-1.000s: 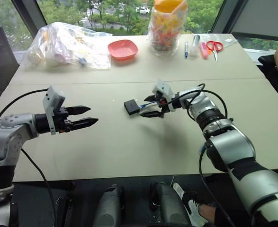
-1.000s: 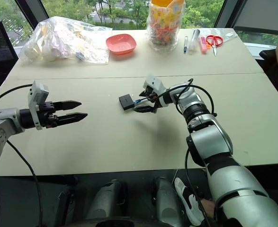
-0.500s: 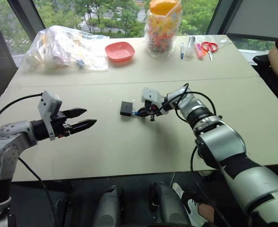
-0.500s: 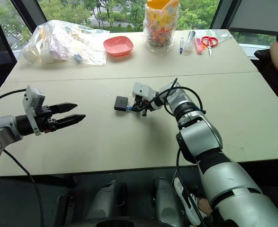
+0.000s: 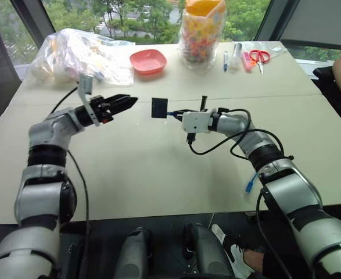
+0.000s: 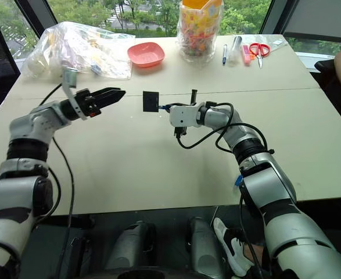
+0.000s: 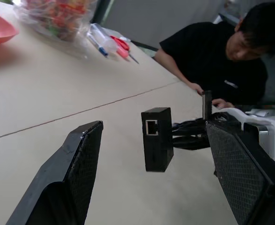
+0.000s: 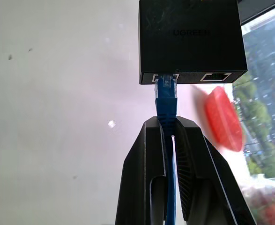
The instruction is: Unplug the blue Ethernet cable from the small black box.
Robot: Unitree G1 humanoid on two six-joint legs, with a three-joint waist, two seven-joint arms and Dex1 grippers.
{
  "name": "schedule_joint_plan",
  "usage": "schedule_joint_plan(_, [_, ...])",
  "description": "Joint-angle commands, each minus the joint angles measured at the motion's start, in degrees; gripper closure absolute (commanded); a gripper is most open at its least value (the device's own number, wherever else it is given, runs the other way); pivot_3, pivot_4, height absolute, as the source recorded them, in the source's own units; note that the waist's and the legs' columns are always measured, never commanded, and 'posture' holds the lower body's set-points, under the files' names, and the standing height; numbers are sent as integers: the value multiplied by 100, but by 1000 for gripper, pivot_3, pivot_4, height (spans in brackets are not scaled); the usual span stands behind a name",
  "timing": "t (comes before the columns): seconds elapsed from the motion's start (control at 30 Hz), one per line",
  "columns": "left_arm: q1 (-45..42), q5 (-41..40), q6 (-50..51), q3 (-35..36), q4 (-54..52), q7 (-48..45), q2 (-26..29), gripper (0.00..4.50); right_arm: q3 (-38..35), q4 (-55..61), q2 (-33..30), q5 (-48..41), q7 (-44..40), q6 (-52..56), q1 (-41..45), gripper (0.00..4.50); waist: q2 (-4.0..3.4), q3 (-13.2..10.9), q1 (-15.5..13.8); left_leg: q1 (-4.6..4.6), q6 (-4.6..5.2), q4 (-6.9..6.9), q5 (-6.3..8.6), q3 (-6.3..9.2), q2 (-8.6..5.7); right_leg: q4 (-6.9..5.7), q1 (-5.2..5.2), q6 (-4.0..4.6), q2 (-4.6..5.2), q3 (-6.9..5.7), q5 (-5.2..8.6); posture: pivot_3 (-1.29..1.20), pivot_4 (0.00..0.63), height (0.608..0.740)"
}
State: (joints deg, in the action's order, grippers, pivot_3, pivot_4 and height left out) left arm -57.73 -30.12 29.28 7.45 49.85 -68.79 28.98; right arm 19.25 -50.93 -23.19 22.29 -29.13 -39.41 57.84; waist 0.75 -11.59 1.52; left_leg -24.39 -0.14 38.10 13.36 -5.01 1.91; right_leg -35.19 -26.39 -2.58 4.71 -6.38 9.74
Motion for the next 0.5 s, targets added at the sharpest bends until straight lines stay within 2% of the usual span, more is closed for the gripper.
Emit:
schedule_joint_plan(0.03, [-547,331,-461,-2,855,-284,-150,869,-129,554,-136,27,241,-54,-23,4443,0,0,28,0,-1,0,0,4,1,-2,0,0,-2,0,0,0,150,740])
schedule_joint_plan(0.17, [-1018,615,-884,106,1614,-273,-449,869,-202,947,-178,-75,243,198,-178,4443,1,0,55,0,0,0,-1,6,2,-3,1,0,-3,-1,0,0,150,740])
schedule_joint_plan(0.3, [-1311,698,-949,226,1937,-432,-629,869,-183,1319,-275,3,205,451,-372,4443,2,-1,58,-4,0,1,0,7,1,-3,0,0,-1,-1,0,0,150,740])
schedule_joint_plan(0.4, [-1358,822,-1030,228,2043,-409,-721,1679,-183,1494,-271,-26,199,625,-478,4500,2,-1,66,-3,1,1,0,8,1,-2,0,0,-1,-1,0,0,150,740])
schedule_joint_plan(0.5, [-1344,917,-1039,208,2039,-587,-748,2906,-170,1612,-278,-9,222,723,-513,4500,2,-1,77,-2,1,1,0,8,1,-3,0,0,-1,-1,0,0,150,740])
